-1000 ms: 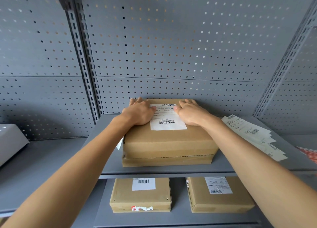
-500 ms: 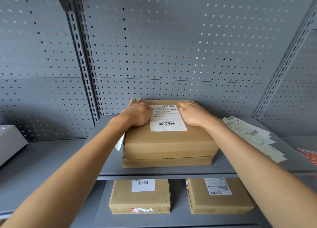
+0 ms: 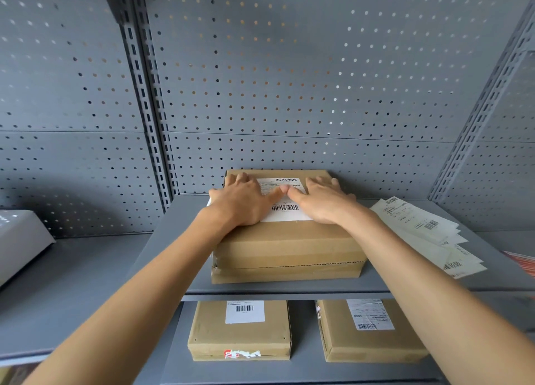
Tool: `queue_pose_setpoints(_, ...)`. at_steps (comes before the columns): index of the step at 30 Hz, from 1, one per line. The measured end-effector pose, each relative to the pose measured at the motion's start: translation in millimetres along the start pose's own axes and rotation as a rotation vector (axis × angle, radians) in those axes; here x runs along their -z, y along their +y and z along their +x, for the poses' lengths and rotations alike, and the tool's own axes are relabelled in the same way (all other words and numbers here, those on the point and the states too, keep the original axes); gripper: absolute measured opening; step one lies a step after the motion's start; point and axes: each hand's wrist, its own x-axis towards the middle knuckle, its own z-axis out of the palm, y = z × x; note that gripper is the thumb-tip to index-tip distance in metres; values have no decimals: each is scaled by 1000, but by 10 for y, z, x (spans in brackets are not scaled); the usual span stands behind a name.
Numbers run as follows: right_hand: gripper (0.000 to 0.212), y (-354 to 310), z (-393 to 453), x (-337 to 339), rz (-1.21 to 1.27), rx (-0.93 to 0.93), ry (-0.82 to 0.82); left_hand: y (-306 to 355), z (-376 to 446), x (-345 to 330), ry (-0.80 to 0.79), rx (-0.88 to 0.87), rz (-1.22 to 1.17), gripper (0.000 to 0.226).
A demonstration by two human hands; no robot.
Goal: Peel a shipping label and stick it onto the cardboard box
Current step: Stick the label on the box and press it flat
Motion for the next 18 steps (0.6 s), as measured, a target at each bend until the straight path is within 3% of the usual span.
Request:
queue_pose_setpoints(9, 84, 56, -14, -22, -15, 29, 20, -38, 10, -5, -5, -4, 5, 71)
queue_pose_setpoints(18, 71, 117, 8, -17, -7, 64, -2, -82, 18, 8, -12, -35, -18, 59)
